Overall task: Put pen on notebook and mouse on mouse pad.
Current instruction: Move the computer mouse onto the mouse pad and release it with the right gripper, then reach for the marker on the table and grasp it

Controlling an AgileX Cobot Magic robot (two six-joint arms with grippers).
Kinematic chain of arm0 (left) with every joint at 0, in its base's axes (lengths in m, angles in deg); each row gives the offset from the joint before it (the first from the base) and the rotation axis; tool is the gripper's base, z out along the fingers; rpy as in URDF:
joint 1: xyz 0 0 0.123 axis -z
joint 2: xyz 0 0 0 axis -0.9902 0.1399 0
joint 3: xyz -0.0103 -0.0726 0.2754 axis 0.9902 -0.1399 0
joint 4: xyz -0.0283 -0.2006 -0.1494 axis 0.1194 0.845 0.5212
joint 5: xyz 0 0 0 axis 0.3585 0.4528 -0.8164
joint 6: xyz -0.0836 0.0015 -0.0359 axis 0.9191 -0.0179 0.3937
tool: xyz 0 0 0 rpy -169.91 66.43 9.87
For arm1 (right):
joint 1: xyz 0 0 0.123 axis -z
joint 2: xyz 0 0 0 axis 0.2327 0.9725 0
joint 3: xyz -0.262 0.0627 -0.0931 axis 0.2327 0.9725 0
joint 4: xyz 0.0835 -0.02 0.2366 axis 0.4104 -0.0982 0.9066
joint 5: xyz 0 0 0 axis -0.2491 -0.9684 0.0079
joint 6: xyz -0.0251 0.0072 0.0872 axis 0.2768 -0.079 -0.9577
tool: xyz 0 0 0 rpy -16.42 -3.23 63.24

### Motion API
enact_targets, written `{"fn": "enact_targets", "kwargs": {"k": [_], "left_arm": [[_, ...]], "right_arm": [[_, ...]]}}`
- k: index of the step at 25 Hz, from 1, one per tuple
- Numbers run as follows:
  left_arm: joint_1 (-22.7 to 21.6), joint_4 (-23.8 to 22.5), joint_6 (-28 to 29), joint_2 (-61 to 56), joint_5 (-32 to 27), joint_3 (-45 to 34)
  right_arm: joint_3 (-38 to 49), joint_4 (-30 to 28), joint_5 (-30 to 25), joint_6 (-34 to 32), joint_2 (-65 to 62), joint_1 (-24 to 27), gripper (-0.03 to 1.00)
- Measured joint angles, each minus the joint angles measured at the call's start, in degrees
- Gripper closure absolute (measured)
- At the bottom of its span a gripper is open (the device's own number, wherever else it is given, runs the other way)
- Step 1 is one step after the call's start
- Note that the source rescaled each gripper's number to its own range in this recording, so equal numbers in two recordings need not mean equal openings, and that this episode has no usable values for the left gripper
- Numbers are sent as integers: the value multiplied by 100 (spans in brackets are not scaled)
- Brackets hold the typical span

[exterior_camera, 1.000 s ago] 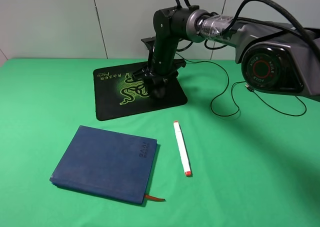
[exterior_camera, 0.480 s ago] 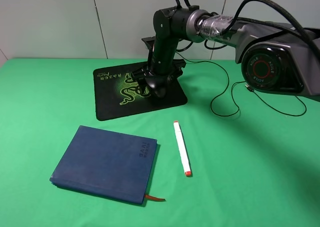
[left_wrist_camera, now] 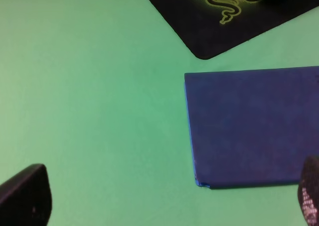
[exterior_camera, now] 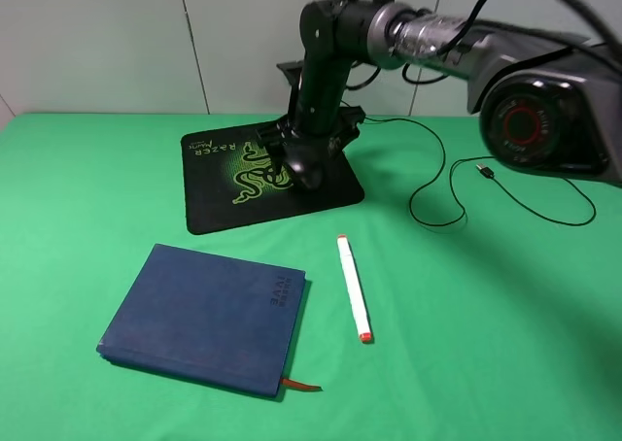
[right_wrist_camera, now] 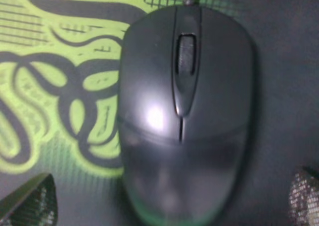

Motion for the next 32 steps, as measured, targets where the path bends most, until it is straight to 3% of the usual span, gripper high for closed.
{"fn": "enact_targets", "kwargs": {"k": [6,17,32], "left_arm": [[0,0,0,0,0,0],[0,0,0,0,0,0],[0,0,0,0,0,0]], "right_arm": [[-17,-26,-570,0,-642,0,-3],[129,-28,-653,-132,-1620,0,-3],[3354,-28,-680,-338,-3455,0,-3]]}}
